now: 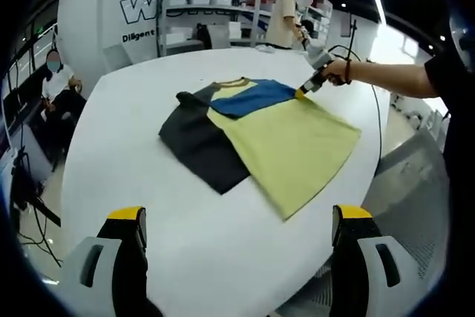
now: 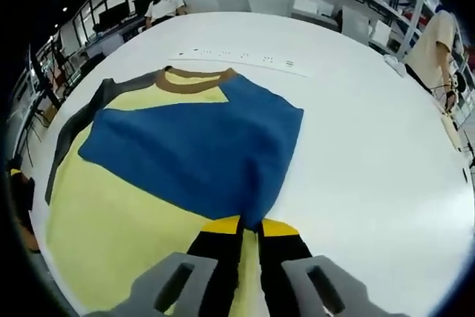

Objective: Fold the garment on the visible template until the final outline fits inside the template.

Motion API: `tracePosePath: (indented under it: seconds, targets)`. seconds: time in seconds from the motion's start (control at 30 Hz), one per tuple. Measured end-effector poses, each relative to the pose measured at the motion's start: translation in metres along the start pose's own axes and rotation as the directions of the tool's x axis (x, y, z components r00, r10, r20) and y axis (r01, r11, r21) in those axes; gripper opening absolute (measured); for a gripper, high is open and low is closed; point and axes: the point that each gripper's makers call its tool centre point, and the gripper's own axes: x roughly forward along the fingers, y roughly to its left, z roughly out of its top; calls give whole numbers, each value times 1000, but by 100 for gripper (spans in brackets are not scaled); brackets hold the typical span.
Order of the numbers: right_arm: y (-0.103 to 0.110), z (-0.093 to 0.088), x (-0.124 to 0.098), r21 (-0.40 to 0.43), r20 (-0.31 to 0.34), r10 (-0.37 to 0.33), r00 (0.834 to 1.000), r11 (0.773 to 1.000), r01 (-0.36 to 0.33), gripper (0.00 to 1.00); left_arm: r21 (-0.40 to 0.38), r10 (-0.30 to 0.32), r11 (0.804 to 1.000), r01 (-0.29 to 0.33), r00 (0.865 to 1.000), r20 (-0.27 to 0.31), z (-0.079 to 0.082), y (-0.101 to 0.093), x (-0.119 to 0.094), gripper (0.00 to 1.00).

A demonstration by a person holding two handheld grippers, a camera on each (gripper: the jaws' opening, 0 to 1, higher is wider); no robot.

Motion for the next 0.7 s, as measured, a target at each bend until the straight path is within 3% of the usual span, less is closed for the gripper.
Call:
tracePosePath:
  seconds: [0.13, 0.27, 0.37, 0.7]
  targets:
    - [-1, 0, 0, 18, 7, 6, 1000, 1000, -6, 10, -1, 2, 1000, -2, 1000, 0, 0, 0, 1, 99]
    - [3, 5, 0, 46, 39, 26, 999, 999, -28, 33, -5, 4, 1000, -4, 1000, 2, 0, 1, 0, 99]
    - [7, 11, -3, 46, 64, 41, 997, 998, -44, 45, -3, 12, 1000, -12, 1000, 0, -1, 3, -1, 99]
    - [22, 23, -11, 35, 107, 101, 989, 994, -105, 66, 14, 0, 1000, 0, 1000, 3, 1, -2, 0, 99]
